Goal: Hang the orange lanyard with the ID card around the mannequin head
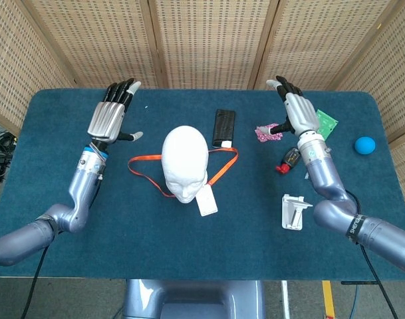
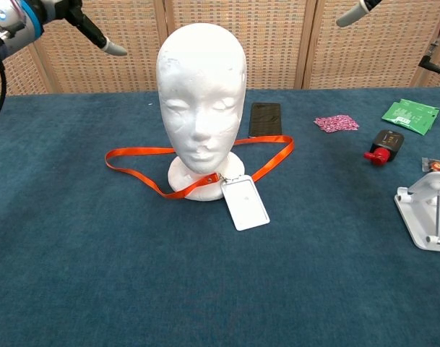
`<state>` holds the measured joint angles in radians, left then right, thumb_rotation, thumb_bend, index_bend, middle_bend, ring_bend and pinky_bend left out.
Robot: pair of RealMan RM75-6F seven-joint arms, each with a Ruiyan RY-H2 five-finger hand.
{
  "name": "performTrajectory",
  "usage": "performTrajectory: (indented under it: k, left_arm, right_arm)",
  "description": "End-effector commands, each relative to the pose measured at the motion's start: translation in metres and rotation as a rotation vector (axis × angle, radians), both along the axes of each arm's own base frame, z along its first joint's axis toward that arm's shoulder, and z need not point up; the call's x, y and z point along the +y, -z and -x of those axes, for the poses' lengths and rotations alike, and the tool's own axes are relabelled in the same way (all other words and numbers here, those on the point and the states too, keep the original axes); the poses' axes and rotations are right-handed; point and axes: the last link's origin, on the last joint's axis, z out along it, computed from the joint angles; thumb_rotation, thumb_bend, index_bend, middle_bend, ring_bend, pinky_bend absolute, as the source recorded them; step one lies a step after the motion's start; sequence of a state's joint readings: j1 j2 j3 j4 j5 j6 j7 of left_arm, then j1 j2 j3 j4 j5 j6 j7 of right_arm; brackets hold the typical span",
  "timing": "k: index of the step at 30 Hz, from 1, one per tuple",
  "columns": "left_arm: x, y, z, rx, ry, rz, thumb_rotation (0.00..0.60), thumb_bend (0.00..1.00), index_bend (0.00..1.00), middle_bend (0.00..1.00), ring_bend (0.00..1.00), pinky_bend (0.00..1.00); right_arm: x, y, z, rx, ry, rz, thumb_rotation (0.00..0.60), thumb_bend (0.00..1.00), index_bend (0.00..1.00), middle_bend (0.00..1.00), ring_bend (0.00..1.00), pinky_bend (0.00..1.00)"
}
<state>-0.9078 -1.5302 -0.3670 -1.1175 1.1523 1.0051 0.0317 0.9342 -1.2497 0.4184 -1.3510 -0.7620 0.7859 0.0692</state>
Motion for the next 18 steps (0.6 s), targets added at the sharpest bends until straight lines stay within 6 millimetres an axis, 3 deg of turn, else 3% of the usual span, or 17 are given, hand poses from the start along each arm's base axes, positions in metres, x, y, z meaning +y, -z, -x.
performTrajectory:
  k: [1, 6, 9, 11, 12, 14, 18]
  left_arm:
    - [-0.019, -0.023, 0.021, 0.027, 0.003, -0.042, 0.6, 0.0, 0.0, 0.0, 0.0, 0.0]
    - [-0.061, -0.057, 0.067, 0.079, -0.059, -0.086, 0.6, 0.0, 0.0, 0.0, 0.0, 0.0]
    - [-0.092, -0.074, 0.095, 0.139, -0.139, -0.092, 0.6, 0.0, 0.0, 0.0, 0.0, 0.0]
    - [-0.114, -0.082, 0.111, 0.167, -0.198, -0.101, 0.6, 0.0, 0.0, 0.0, 0.0, 0.0]
    - [-0.123, -0.084, 0.115, 0.17, -0.218, -0.104, 0.6, 0.0, 0.0, 0.0, 0.0, 0.0]
    - [-0.142, -0.09, 0.127, 0.168, -0.274, -0.111, 0.6, 0.0, 0.0, 0.0, 0.0, 0.0]
    - [-0.178, -0.1, 0.148, 0.149, -0.362, -0.123, 0.6, 0.0, 0.0, 0.0, 0.0, 0.0]
  right_arm:
    - [0.017, -0.009, 0.013, 0.058, -0.005, 0.015, 0.6, 0.25, 0.14, 0.0, 0.0, 0.0]
    - [0.047, -0.018, 0.034, 0.133, -0.013, 0.036, 0.6, 0.25, 0.13, 0.04, 0.0, 0.0]
    - [0.065, -0.017, 0.048, 0.166, -0.005, 0.038, 0.6, 0.26, 0.11, 0.14, 0.01, 0.0]
    - [0.076, -0.015, 0.057, 0.194, -0.002, 0.041, 0.6, 0.28, 0.1, 0.23, 0.07, 0.03]
    - [0.08, -0.014, 0.06, 0.207, -0.003, 0.046, 0.6, 0.3, 0.1, 0.3, 0.15, 0.09]
    - [0.09, -0.009, 0.068, 0.242, -0.006, 0.047, 0.6, 0.37, 0.1, 0.5, 0.39, 0.36]
    - [0.116, 0.004, 0.081, 0.295, -0.013, 0.018, 0.6, 0.53, 0.09, 0.73, 0.67, 0.77]
